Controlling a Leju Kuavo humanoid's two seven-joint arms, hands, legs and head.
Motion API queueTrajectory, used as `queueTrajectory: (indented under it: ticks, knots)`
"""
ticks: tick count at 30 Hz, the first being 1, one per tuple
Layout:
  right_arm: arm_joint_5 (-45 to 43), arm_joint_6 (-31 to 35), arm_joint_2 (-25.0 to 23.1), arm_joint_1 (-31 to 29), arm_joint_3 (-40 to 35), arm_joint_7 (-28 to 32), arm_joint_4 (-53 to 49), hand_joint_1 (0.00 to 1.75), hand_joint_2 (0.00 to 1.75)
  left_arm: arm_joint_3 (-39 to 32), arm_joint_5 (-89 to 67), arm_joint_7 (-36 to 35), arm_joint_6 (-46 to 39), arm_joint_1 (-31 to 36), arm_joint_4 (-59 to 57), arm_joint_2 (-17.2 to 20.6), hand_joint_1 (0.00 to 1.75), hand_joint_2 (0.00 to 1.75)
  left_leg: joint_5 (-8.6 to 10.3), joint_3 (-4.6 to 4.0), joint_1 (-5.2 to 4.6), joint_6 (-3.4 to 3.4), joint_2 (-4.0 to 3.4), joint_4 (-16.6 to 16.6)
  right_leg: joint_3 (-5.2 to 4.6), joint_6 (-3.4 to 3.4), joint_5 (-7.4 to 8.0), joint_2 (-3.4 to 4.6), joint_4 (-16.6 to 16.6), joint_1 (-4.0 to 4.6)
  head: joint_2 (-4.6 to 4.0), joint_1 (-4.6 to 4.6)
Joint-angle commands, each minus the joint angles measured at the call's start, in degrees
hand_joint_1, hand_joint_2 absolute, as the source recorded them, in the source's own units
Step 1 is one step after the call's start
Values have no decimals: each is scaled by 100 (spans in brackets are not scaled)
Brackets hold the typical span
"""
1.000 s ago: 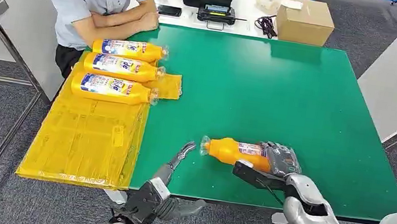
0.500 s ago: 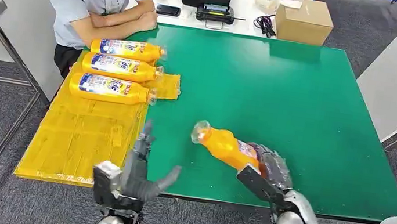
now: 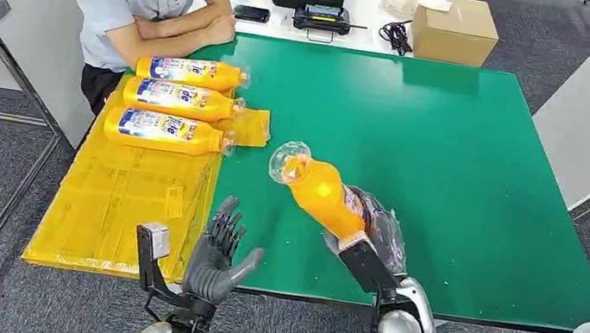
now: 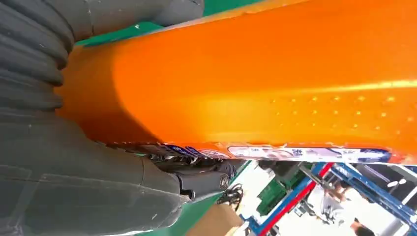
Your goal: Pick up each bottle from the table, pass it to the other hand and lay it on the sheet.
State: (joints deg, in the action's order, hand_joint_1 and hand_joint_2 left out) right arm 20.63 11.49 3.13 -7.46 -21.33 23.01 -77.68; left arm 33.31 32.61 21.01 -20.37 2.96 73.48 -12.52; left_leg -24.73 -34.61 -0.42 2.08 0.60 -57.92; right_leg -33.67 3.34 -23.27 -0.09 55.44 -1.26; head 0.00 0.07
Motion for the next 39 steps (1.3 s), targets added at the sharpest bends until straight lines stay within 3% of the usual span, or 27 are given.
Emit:
queueTrajectory:
  ticks: [1,10,30,39]
  knots:
    - [74,50,-86,-549,-222,-49,693,175,175,510,-358,196,-14,444,-396,207,0,175,-5,19,6,-13,-15,4,15,-16,-2,11,-4,7,0,0]
    - [412,-29,-218,-918,-590,-385,1457,175,175,514,-906,387,-576,838,-978,16,0,175,-3,13,9,-8,-12,4,10,-11,2,9,-7,10,0,0]
    - [339,-337,-271,-1080,-1099,-128,1377,175,175,-144,-605,603,-257,1087,-1208,-368,0,175,-10,14,11,-13,-14,-5,12,-17,-6,9,2,13,0,0]
    - [219,-539,-386,-1209,-1175,-56,1638,175,175,-112,-746,616,-94,1126,-993,-240,0,175,-12,15,11,-16,-26,-4,10,-19,-4,21,3,13,0,0]
